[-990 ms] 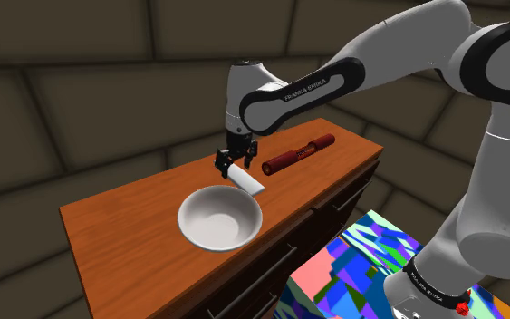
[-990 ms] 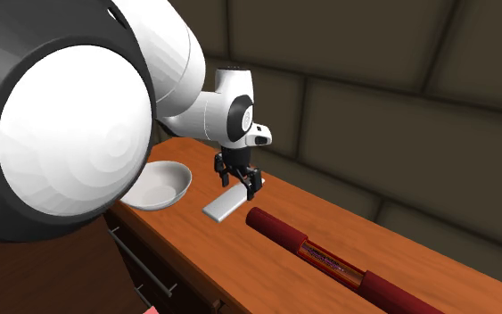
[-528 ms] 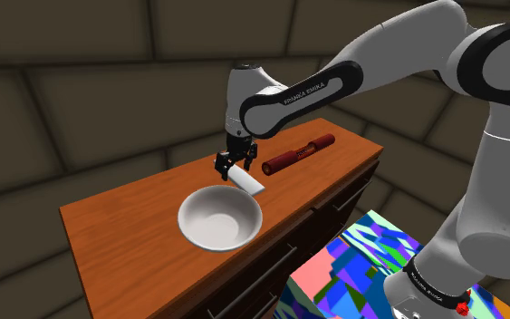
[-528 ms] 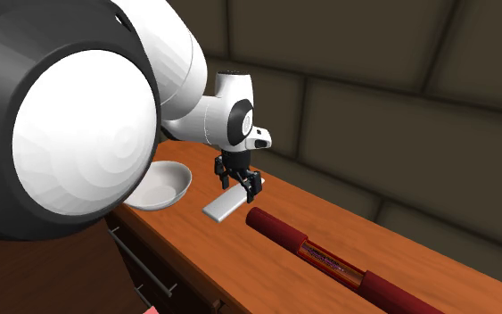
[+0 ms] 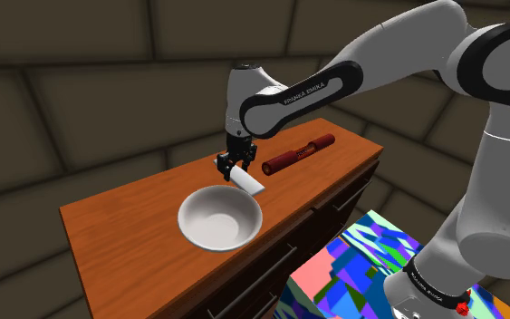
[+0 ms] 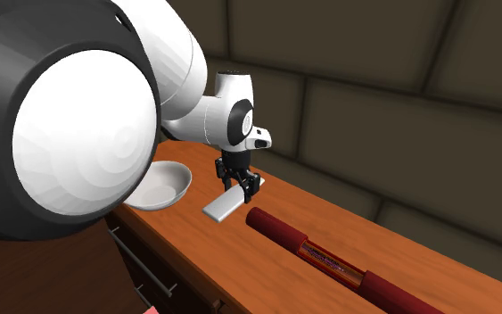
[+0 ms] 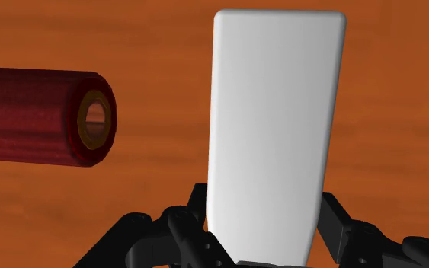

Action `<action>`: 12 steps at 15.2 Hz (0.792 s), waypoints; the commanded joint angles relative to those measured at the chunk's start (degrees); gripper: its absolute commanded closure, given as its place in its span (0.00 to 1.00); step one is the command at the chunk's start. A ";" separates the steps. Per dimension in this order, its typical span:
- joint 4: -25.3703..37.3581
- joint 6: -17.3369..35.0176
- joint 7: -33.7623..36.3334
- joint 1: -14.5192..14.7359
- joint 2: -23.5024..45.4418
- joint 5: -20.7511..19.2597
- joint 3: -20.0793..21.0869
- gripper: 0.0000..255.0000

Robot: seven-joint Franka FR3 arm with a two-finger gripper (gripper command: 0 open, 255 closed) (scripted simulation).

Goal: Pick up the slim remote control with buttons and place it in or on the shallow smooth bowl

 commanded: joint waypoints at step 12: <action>2.65 -5.93 -1.00 -0.39 -3.46 1.49 0.52 1.00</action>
